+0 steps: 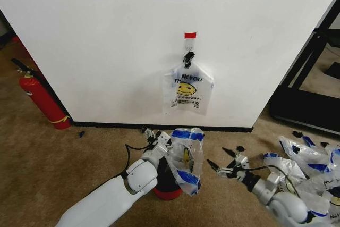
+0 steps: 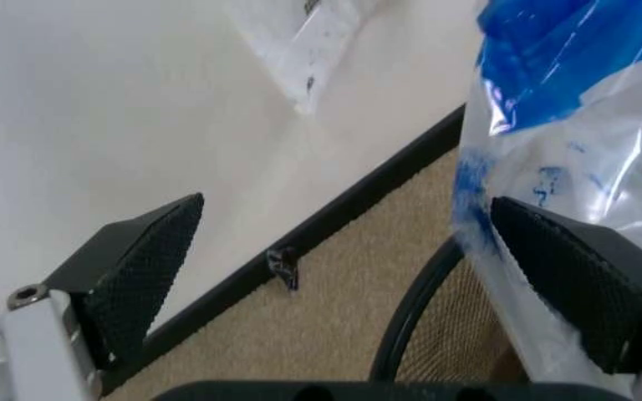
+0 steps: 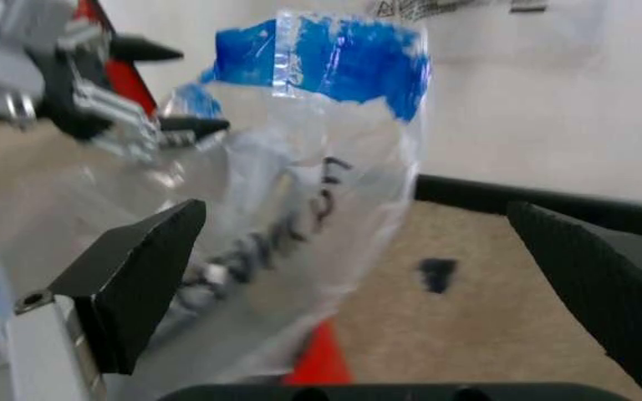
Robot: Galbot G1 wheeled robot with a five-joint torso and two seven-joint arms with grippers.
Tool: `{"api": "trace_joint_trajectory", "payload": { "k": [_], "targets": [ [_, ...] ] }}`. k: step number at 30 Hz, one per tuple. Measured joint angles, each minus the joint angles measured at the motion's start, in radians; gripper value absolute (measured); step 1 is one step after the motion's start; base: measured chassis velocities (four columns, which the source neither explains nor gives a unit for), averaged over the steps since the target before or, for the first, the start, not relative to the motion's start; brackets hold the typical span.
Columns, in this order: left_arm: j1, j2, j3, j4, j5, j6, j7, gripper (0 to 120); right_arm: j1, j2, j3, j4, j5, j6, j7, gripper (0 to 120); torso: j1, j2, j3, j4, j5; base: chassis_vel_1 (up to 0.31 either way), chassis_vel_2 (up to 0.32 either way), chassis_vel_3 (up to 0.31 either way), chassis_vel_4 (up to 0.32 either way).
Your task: Pick up the garbage bag from the wall and place it over the trash bin.
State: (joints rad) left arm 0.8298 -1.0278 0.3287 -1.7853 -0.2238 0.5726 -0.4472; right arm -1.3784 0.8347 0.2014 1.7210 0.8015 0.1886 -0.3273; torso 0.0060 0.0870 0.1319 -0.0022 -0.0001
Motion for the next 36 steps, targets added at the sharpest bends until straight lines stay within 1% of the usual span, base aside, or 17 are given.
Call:
{"api": "trace_joint_trajectory", "payload": {
  "k": [4,6,8,9,10,11,13,14,17,18,19,21,22,26,28,34,36],
  "targets": [
    [0.024,0.008,-0.008,-0.025,0.006,-0.003,0.000,100,0.016,0.000,-0.043,0.045,0.107,-0.014,0.037,100,0.000,0.000,0.000,0.0000,0.0002,0.000,0.000,0.000,0.000],
    [0.029,0.008,-0.008,-0.031,0.009,-0.003,0.000,100,0.022,-0.008,-0.052,0.064,0.128,-0.026,0.056,100,0.000,0.000,0.000,0.0000,0.0000,0.000,0.000,0.000,0.000],
    [0.037,0.006,-0.004,-0.037,0.016,-0.006,0.000,100,0.033,-0.023,-0.072,0.100,0.152,-0.051,0.108,100,0.000,0.000,0.000,0.0000,-0.0001,0.000,0.000,0.000,0.000],
    [0.042,0.002,0.002,-0.040,0.023,-0.008,0.000,100,0.046,-0.038,-0.091,0.132,0.163,-0.076,0.173,100,0.000,0.000,0.000,0.0000,0.0001,0.000,0.000,0.000,0.000],
    [0.044,0.000,0.004,-0.041,0.025,-0.009,0.000,100,0.052,-0.043,-0.097,0.143,0.166,-0.088,0.200,100,0.000,0.000,0.000,-0.0001,0.0002,0.000,0.000,0.000,0.000],
    [0.051,-0.007,0.014,-0.044,0.034,-0.010,0.001,100,0.079,-0.065,-0.121,0.181,0.174,-0.141,0.292,100,0.000,0.000,0.000,-0.0001,-0.0001,0.000,0.000,0.000,0.000],
    [0.057,-0.014,0.020,-0.044,0.043,-0.010,0.001,100,0.113,-0.089,-0.148,0.203,0.177,-0.211,0.368,100,0.000,0.000,0.000,0.0000,-0.0001,0.000,0.000,0.000,0.000],
    [0.057,-0.014,0.020,-0.044,0.043,-0.010,0.001,100,0.113,-0.089,-0.148,0.203,0.177,-0.211,0.368,100,0.000,0.000,0.000,0.0000,-0.0001,0.000,0.000,0.000,0.000],
    [0.062,-0.026,0.023,-0.038,0.053,-0.012,0.001,100,0.185,-0.122,-0.193,0.210,0.206,-0.327,0.458,100,0.000,0.000,0.000,0.0000,-0.0003,0.000,0.000,0.000,0.000],
    [0.062,-0.027,0.023,-0.037,0.054,-0.013,0.001,100,0.195,-0.125,-0.203,0.209,0.211,-0.337,0.465,100,0.000,0.000,0.000,0.0000,-0.0003,0.000,0.000,0.000,0.000],
    [0.061,-0.032,0.023,-0.033,0.056,-0.013,0.001,100,0.247,-0.134,-0.239,0.197,0.229,-0.383,0.484,100,0.000,0.000,0.000,-0.0001,0.0006,0.000,0.000,0.000,0.000],
    [0.058,-0.038,0.022,-0.027,0.056,-0.013,0.001,100,0.304,-0.138,-0.277,0.185,0.244,-0.420,0.494,100,0.000,0.000,0.000,0.0001,-0.0003,0.000,0.000,0.000,0.000],
    [0.058,-0.038,0.022,-0.027,0.056,-0.013,0.001,100,0.304,-0.138,-0.277,0.185,0.244,-0.420,0.494,100,0.000,0.000,0.000,0.0001,-0.0003,0.000,0.000,0.000,0.000],
    [0.048,-0.046,0.019,-0.011,0.057,-0.013,0.001,100,0.388,-0.138,-0.356,0.170,0.266,-0.474,0.508,100,0.000,0.000,0.000,0.0000,0.0003,0.000,0.000,0.000,0.000],
    [0.045,-0.047,0.012,-0.003,0.057,-0.014,0.001,100,0.445,-0.128,-0.409,0.155,0.276,-0.521,0.528,100,0.000,0.000,0.000,-0.0001,-0.0001,0.000,0.000,0.000,0.000],
    [0.053,-0.027,-0.008,-0.003,0.057,-0.021,0.000,100,0.517,-0.100,-0.467,0.129,0.289,-0.581,0.567,100,0.000,0.000,0.000,0.0000,0.0000,0.000,0.000,0.000,0.000],
    [0.060,-0.015,-0.020,-0.011,0.057,-0.024,0.000,100,0.553,-0.078,-0.485,0.113,0.296,-0.641,0.593,100,0.000,0.000,0.000,0.0001,0.0000,0.000,0.000,0.000,0.000]
  ]
}}
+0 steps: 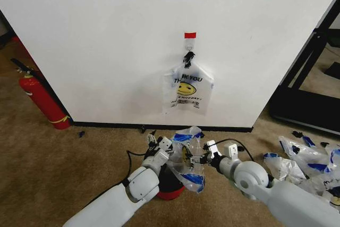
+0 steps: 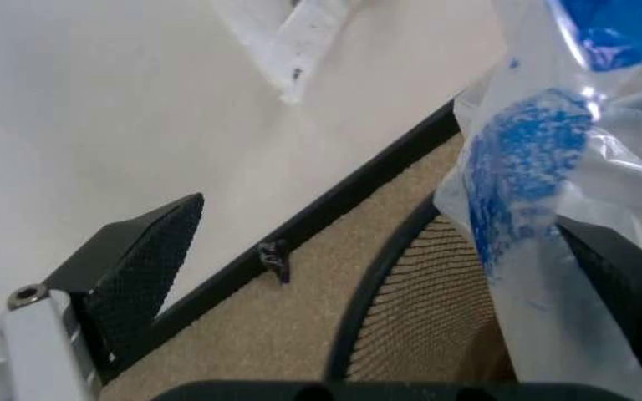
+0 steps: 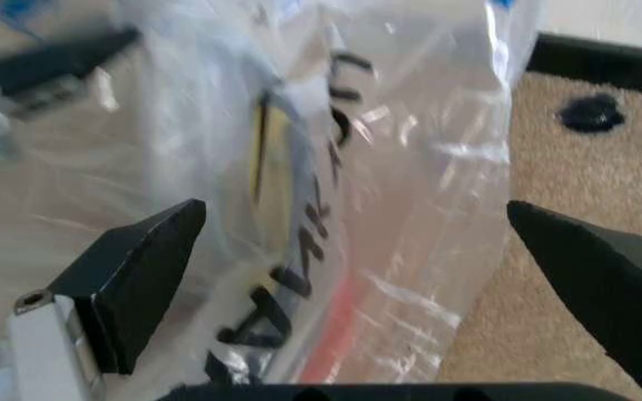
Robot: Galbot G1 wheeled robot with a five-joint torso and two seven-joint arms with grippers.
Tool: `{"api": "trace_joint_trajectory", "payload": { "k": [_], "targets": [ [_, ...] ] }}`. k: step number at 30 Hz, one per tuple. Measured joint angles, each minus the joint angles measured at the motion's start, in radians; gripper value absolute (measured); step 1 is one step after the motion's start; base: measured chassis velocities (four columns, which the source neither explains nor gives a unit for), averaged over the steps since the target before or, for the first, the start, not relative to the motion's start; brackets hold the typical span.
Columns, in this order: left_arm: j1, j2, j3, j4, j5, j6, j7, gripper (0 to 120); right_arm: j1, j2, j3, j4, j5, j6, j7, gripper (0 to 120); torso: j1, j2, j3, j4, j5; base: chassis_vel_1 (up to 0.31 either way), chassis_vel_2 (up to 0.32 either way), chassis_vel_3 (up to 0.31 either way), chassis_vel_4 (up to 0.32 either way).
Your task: Pick up the garbage bag from the wall and place it over the trash bin.
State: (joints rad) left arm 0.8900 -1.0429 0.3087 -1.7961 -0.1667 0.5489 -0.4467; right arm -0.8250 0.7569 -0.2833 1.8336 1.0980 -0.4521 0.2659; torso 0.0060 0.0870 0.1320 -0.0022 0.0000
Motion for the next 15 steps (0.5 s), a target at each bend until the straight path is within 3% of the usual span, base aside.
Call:
{"api": "trace_joint_trajectory", "payload": {
  "k": [8,15],
  "targets": [
    [0.015,0.007,-0.014,-0.016,0.003,-0.003,0.000,100,0.039,0.027,-0.015,-0.025,0.018,-0.113,0.050,100,0.000,0.000,0.000,-0.0001,-0.0001,0.000,0.000,0.000,0.000],
    [0.025,0.002,-0.009,-0.034,0.007,-0.004,0.000,100,0.041,0.047,-0.019,-0.055,0.017,-0.139,0.042,97,0.000,0.000,0.000,-0.0002,0.0000,0.000,0.000,0.000,0.000]
  ]
}}
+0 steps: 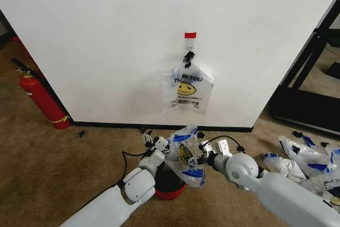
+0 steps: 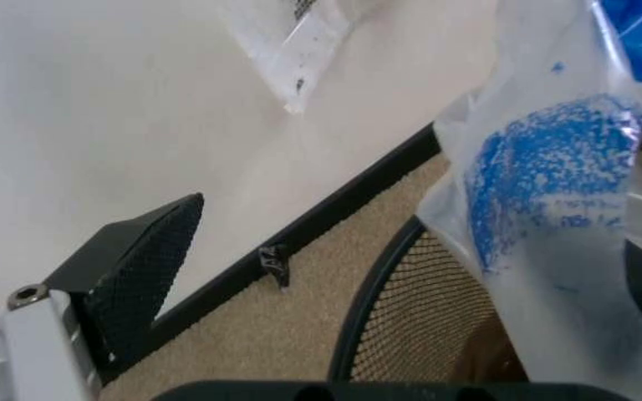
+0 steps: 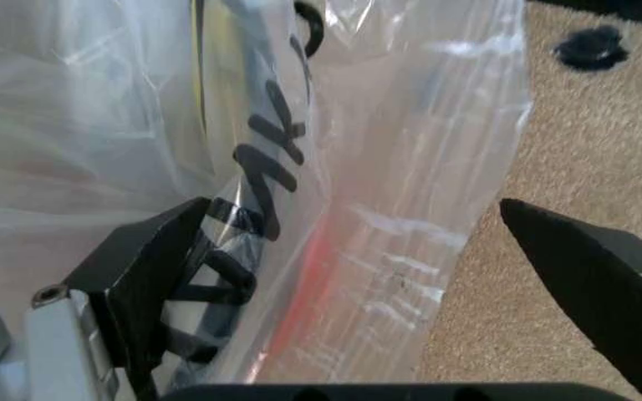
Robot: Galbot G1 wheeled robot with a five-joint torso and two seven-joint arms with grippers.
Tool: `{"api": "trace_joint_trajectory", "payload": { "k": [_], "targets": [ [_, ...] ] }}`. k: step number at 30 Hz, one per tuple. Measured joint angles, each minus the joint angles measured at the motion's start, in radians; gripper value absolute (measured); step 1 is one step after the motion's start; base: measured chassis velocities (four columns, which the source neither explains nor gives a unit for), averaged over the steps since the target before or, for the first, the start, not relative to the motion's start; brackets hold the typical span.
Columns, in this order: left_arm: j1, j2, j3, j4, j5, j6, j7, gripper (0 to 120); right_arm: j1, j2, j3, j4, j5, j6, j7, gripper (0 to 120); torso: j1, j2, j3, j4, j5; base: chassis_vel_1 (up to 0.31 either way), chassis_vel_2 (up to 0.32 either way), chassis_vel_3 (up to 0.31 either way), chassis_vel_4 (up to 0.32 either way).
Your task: Pick up the garbage bag from the wall and place it over the trash bin.
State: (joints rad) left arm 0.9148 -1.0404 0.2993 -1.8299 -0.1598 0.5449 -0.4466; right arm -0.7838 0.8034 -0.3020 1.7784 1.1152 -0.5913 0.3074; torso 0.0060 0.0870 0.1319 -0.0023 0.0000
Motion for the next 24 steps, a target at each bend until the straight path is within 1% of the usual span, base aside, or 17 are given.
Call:
{"api": "trace_joint_trajectory", "payload": {
  "k": [2,4,5,6,7,8,9,13,15,17,20,21,23,24],
  "targets": [
    [0.002,0.000,0.001,-0.003,0.001,0.000,0.000,100,0.000,0.008,0.000,-0.009,-0.002,-0.004,0.000,94,0.000,0.000,0.000,0.0000,0.0000,0.000,0.000,0.000,0.000],
    [0.004,0.000,0.001,-0.007,0.001,0.000,0.000,100,0.000,0.020,0.000,-0.020,-0.003,-0.009,0.000,87,0.000,0.000,0.000,0.0001,0.0000,0.000,0.000,0.000,0.000],
    [0.006,0.002,0.001,-0.009,0.002,0.000,0.000,100,-0.002,0.030,0.000,-0.028,-0.005,-0.010,0.001,81,0.000,0.000,0.000,0.0001,0.0000,0.000,0.000,0.000,0.000],
    [0.007,0.004,0.001,-0.010,0.002,0.000,0.000,100,-0.004,0.036,0.000,-0.032,-0.006,-0.010,0.002,77,0.000,0.000,0.000,0.0002,0.0001,0.000,0.000,0.000,0.000],
    [0.007,0.006,0.000,-0.010,0.002,0.000,0.001,100,-0.006,0.039,-0.001,-0.034,-0.006,-0.010,0.002,72,0.000,0.000,0.000,0.0001,0.0001,0.000,0.000,0.000,0.000],
    [0.007,0.006,0.000,-0.010,0.002,0.000,0.001,100,-0.006,0.039,-0.001,-0.034,-0.006,-0.010,0.002,72,0.000,0.000,0.000,0.0001,0.0001,0.000,0.000,0.000,0.000],
    [0.008,0.008,-0.002,-0.011,0.002,0.000,0.001,100,-0.008,0.042,-0.001,-0.034,-0.007,-0.010,0.002,68,0.000,0.000,0.000,0.0002,0.0000,0.000,0.000,0.000,0.000],
    [0.013,0.012,-0.006,-0.016,0.003,-0.001,0.001,100,-0.017,0.043,0.000,-0.030,-0.006,-0.004,0.002,50,0.000,0.000,0.000,0.0001,0.0000,0.000,0.000,0.000,0.000],
    [0.014,0.012,-0.007,-0.017,0.004,-0.001,0.001,100,-0.018,0.043,0.000,-0.029,-0.006,-0.002,0.002,49,0.000,0.000,0.000,0.0001,0.0000,0.000,0.000,0.000,0.000],
    [0.020,0.013,-0.007,-0.025,0.006,-0.001,0.002,100,-0.024,0.044,0.002,-0.027,-0.006,0.010,0.008,39,0.000,0.000,0.000,0.0001,-0.0001,0.000,0.000,0.000,0.000],
    [0.035,0.020,-0.008,-0.048,0.012,-0.001,0.006,100,-0.044,0.050,0.010,-0.012,0.009,0.041,0.056,27,0.000,0.000,0.000,0.0001,0.0000,0.000,0.000,0.000,0.000],
    [0.042,0.023,-0.008,-0.061,0.014,-0.002,0.010,100,-0.052,0.054,0.013,-0.003,0.019,0.054,0.078,22,0.000,0.000,0.000,0.0001,0.0000,0.000,0.000,0.000,0.000],
    [0.045,0.024,-0.008,-0.066,0.016,-0.003,0.012,100,-0.058,0.057,0.015,0.004,0.026,0.064,0.090,20,0.000,0.000,0.000,0.0000,-0.0001,0.000,0.000,0.000,0.000],
    [0.054,0.028,-0.008,-0.080,0.019,-0.007,0.014,100,-0.071,0.064,0.019,0.021,0.037,0.092,0.117,14,0.000,0.000,0.000,0.0000,0.0000,0.000,0.000,0.000,0.000]
  ]
}}
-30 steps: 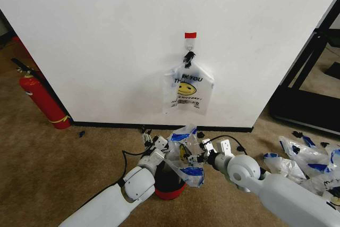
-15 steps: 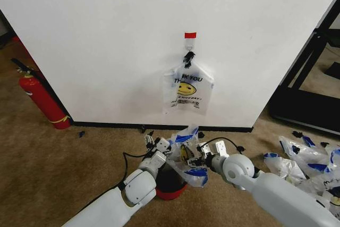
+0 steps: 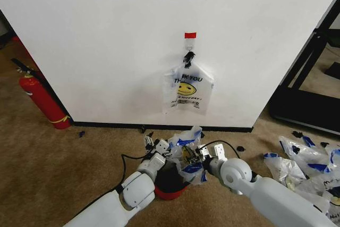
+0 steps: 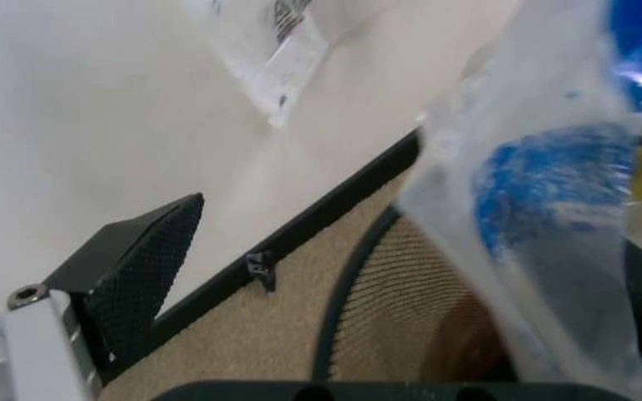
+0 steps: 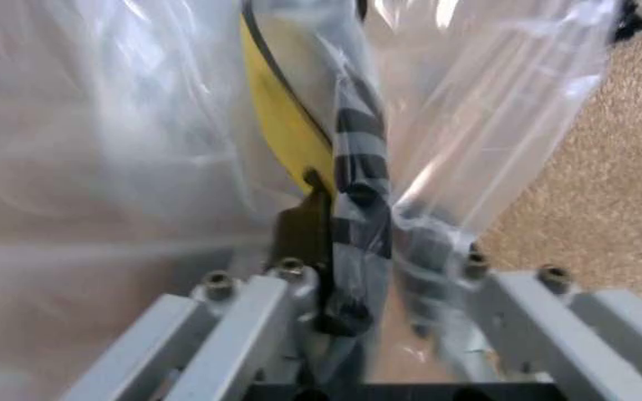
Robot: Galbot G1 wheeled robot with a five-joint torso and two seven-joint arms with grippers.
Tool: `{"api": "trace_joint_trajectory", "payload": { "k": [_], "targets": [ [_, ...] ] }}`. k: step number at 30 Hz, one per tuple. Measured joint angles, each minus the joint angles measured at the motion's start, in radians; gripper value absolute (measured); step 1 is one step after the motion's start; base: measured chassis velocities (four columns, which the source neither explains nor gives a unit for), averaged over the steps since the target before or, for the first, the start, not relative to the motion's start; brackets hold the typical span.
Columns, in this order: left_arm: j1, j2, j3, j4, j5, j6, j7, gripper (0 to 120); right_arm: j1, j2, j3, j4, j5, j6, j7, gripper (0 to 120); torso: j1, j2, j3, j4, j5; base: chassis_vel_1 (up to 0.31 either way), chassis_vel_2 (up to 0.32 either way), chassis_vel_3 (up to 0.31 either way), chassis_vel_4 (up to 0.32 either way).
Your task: Pick up the garbage bag from the wall and place it over the trash bin.
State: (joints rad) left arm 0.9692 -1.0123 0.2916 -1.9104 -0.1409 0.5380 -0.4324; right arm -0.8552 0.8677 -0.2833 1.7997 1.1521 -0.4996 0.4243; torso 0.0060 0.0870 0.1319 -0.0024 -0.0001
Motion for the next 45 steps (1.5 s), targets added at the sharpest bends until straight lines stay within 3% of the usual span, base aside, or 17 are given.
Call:
{"api": "trace_joint_trajectory", "payload": {
  "k": [5,14,23,27,32,35,45],
  "targets": [
    [0.080,0.019,-0.018,-0.078,0.044,-0.046,0.009,100,-0.048,0.026,0.003,0.055,0.002,0.144,0.059,0,0.000,0.000,0.000,0.0002,-0.0001,0.000,0.000,0.000,0.000],
    [0.215,0.058,-0.113,-0.194,0.115,-0.106,0.039,100,-0.128,0.022,0.028,0.068,-0.053,0.328,0.056,0,0.000,0.000,0.000,0.0002,0.0001,0.000,0.000,0.000,0.000],
    [0.218,0.075,-0.174,-0.317,0.110,-0.142,0.086,100,-0.243,0.005,0.107,0.113,-0.145,0.508,0.022,0,0.000,0.000,0.000,0.0001,0.0000,0.000,0.000,0.000,0.000],
    [0.195,0.077,-0.161,-0.359,0.111,-0.201,0.182,100,-0.301,0.012,0.161,0.138,-0.173,0.580,0.000,0,0.000,0.000,0.000,0.0002,0.0001,0.000,0.000,0.000,0.000],
    [0.159,0.070,-0.140,-0.350,0.118,-0.277,0.292,100,-0.331,0.024,0.193,0.142,-0.183,0.597,-0.012,0,0.000,0.000,0.000,0.0000,0.0001,0.000,0.000,0.000,0.000],
    [0.098,0.054,-0.083,-0.276,0.197,-0.312,0.362,100,-0.358,0.039,0.218,0.148,-0.182,0.601,-0.017,0,0.000,0.000,0.000,0.0001,0.0001,0.000,0.000,0.000,0.000],
    [0.005,0.027,0.057,-0.156,0.300,-0.226,0.332,100,-0.368,0.052,0.236,0.151,-0.177,0.611,-0.031,0,0.000,0.000,0.000,0.0001,0.0001,0.000,0.000,0.000,0.000]
  ]
}}
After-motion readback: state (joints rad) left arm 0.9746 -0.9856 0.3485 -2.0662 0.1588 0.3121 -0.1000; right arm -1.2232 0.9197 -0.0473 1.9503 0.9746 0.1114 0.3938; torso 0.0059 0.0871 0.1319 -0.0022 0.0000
